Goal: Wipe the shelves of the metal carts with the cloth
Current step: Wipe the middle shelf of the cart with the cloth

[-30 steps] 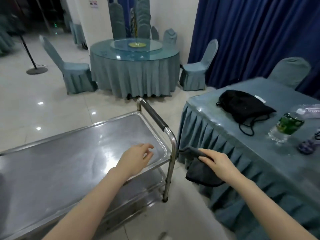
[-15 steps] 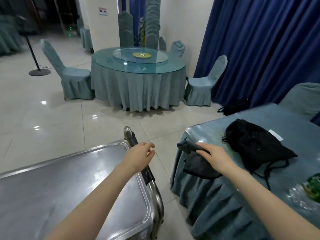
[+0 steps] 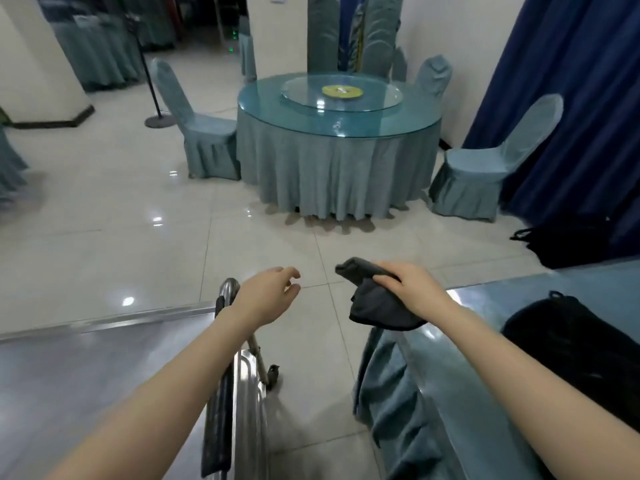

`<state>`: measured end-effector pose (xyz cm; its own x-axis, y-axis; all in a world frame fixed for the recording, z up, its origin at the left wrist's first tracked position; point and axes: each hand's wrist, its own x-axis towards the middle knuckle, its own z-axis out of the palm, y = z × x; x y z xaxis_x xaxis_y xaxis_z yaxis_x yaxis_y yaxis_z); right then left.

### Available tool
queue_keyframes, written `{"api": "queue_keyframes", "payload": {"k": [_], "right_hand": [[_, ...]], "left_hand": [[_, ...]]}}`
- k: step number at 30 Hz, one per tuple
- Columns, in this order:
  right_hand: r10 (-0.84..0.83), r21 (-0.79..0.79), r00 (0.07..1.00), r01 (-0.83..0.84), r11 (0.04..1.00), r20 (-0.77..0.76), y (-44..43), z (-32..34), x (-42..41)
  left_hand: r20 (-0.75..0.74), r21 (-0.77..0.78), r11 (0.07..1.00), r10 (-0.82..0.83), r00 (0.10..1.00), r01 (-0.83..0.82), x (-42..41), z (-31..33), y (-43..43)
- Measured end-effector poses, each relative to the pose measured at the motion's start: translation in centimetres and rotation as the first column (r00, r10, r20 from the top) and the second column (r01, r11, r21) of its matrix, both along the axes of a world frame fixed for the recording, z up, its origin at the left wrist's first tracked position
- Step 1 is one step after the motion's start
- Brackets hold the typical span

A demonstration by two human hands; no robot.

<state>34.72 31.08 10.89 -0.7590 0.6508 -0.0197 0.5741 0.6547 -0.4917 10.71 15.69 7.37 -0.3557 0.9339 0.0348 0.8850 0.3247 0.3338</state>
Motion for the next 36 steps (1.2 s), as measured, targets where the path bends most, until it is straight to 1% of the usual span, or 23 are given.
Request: {"api": "queue_keyframes", "payload": {"k": [6,11,14,19,22,25,27,28,31,34,36], "right_hand": [[0.134,0.019,0.991,-0.133,0.991,-0.019,7.6,0.0,-7.0],[0.203,-0.008,0.979,-0.203,0.979,-0.004,14.5,-0.7,-14.8],[0.282,0.035,0.959,-0.283,0.958,0.037,19.6,-1.2,-22.2],[0.36,0.119,0.915,-0.384,0.916,0.184,26.7,-1.1,-36.6],[0.427,0.127,0.884,-0.453,0.882,0.188,29.2,-0.5,-44.9],[0.526,0.106,0.823,-0.555,0.825,0.215,30.1,-0.8,-53.2],[0.609,0.093,0.763,-0.637,0.765,0.215,29.9,-1.1,-59.6],[0.664,0.08,0.719,-0.689,0.72,0.206,29.4,-1.3,-63.0],[0.812,-0.004,0.536,-0.834,0.552,0.231,25.9,-2.3,-73.7],[0.908,-0.018,0.329,-0.938,0.345,0.261,20.1,-3.4,-83.0],[0.943,0.004,0.168,-0.985,0.174,0.286,15.8,-4.5,-88.0]], "left_hand": [[-0.049,-0.018,0.99,0.137,0.989,-0.138,-5.0,0.5,5.5],[-0.115,-0.052,0.979,0.192,0.975,-0.199,-11.7,-0.5,11.3],[-0.146,-0.046,0.965,0.251,0.957,-0.26,-17.9,-1.6,15.8],[-0.207,-0.029,0.929,0.355,0.912,-0.368,-29.6,-2.1,21.7],[-0.198,-0.005,0.899,0.428,0.882,-0.437,-36.4,-1.8,23.2],[-0.198,0.012,0.854,0.511,0.836,-0.52,-42.3,-2.4,22.6],[-0.206,0.016,0.798,0.592,0.779,-0.602,-46.3,-3.3,21.3],[-0.196,0.017,0.761,0.639,0.744,-0.649,-48.2,-3.8,20.2],[-0.163,0.006,0.609,0.783,0.6,-0.793,-53.2,-5.7,15.5],[-0.151,-0.026,0.386,0.91,0.385,-0.922,-56.1,-7.0,9.6],[-0.147,-0.016,0.197,0.969,0.197,-0.98,-56.7,-7.4,5.9]]}}
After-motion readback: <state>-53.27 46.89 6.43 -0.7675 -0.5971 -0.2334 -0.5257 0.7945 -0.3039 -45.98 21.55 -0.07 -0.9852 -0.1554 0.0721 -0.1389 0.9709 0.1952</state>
